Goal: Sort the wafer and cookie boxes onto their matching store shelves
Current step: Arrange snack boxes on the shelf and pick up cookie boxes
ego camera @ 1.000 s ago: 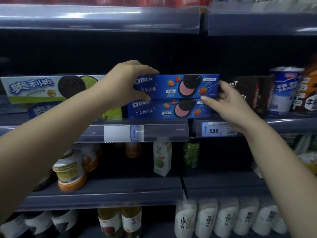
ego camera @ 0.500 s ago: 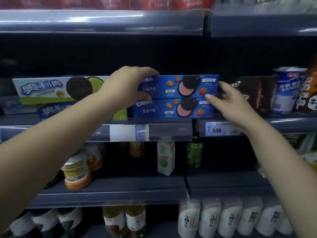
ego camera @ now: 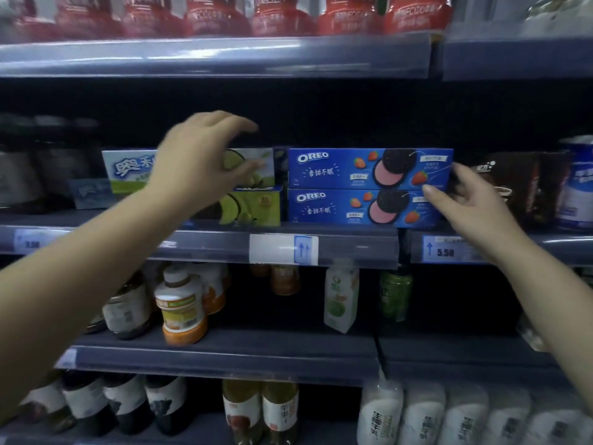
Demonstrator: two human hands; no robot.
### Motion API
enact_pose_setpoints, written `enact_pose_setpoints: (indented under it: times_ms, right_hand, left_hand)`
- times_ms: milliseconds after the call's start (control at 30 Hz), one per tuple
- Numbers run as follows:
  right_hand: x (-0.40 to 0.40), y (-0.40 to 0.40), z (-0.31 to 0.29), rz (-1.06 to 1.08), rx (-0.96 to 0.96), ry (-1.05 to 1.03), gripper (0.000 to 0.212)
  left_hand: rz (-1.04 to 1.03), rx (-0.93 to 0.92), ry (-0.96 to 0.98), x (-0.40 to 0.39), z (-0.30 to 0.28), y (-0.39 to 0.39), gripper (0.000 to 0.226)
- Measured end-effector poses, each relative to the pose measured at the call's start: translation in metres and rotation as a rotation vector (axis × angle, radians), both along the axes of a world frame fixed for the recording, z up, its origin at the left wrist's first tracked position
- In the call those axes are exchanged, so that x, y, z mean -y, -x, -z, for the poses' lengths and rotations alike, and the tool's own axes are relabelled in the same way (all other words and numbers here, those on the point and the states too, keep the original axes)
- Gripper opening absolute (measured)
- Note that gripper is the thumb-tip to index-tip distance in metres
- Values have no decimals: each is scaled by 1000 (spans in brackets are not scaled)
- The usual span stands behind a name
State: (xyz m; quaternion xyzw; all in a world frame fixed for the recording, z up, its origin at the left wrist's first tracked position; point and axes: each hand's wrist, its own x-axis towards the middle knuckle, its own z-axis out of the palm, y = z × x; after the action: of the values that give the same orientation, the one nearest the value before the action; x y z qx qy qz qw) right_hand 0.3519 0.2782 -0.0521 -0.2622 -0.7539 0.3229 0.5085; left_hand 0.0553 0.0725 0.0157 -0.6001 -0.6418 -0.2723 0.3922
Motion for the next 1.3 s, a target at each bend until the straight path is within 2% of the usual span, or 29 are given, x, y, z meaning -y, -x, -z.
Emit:
enact_pose_setpoints:
  times_ms: [100, 167, 233, 300, 400, 533, 800, 900, 1000, 1133, 1200, 1300]
  right_hand:
    - [2, 3, 2, 36, -17, -10, 52]
    - [3, 4, 2, 57, -18, -10, 52]
    - [2, 5, 2, 67, -11, -6, 53]
    - [1, 5, 2, 71, -4, -4, 54]
    - [2, 6, 2, 45, 7, -1, 54]
    - [2, 8, 1, 42, -7, 15, 55]
    - [-2, 4, 1, 16, 8, 6, 54]
    - [0, 4, 1, -21, -34, 27, 53]
    - [1, 2, 0, -29, -45, 49, 63]
    - [3, 1, -1, 30, -32, 39, 49]
    - [7, 5, -2, 36, -10, 36, 46]
    - [10, 8, -4, 40, -1, 61, 46]
  left_hand:
    - [-168, 97, 68, 23, 0, 39, 64]
    - [-210, 91, 153, 32, 4, 55, 72]
    - [-159, 54, 185, 36, 8, 68, 69]
    - [-46, 133, 184, 38, 6, 72, 57]
    - [70, 219, 183, 36, 3, 71, 54]
    - [41, 116, 152, 28, 7, 67, 56]
    - [11, 57, 115, 22, 10, 73, 55]
    - [13, 66, 123, 23, 9, 78, 52]
    - [45, 98, 144, 28, 8, 84, 53]
    - [44, 62, 154, 26, 8, 84, 54]
    - [47, 44, 164, 25, 9, 84, 58]
    - [58, -26, 186, 25, 11, 88, 75]
